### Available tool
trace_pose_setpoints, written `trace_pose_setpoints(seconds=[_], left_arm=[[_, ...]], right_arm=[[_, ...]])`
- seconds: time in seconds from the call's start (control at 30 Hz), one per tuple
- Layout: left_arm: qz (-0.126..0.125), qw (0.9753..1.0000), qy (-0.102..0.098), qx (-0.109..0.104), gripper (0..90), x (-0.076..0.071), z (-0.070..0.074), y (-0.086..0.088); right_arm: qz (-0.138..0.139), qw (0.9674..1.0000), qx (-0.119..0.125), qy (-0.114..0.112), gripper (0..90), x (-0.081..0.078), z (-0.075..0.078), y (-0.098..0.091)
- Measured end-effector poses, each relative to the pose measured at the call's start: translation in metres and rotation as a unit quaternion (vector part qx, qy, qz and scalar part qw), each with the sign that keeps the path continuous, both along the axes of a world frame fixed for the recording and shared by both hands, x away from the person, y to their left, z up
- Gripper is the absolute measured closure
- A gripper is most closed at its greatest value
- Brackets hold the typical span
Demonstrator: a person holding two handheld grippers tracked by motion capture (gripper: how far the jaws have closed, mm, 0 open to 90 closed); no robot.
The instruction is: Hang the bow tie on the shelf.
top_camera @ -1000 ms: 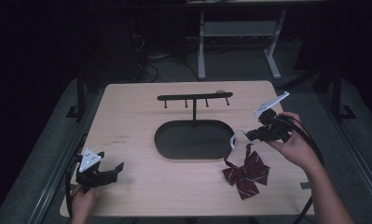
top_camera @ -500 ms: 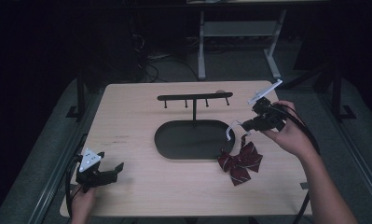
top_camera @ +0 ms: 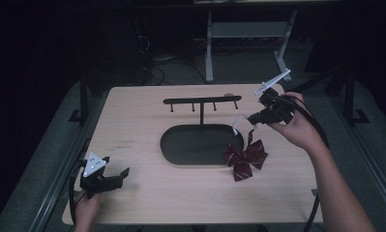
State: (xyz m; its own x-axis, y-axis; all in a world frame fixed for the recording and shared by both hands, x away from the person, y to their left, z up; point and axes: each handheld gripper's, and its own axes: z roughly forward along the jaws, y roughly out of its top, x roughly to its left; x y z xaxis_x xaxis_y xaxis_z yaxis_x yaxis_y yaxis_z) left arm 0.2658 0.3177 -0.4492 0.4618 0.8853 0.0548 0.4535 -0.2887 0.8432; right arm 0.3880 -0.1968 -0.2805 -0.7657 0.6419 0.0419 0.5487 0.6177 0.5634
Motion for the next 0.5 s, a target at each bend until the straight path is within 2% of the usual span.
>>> trace_pose_setpoints(seconds=[0.5], left_arm=[[-0.006,1.0000,0.000,0.004,13.0,0.003,0.000,-0.001]], right_arm=[[-0.004,0.9999,-0.011,-0.002,88.3,0.019,0.013,0.013]])
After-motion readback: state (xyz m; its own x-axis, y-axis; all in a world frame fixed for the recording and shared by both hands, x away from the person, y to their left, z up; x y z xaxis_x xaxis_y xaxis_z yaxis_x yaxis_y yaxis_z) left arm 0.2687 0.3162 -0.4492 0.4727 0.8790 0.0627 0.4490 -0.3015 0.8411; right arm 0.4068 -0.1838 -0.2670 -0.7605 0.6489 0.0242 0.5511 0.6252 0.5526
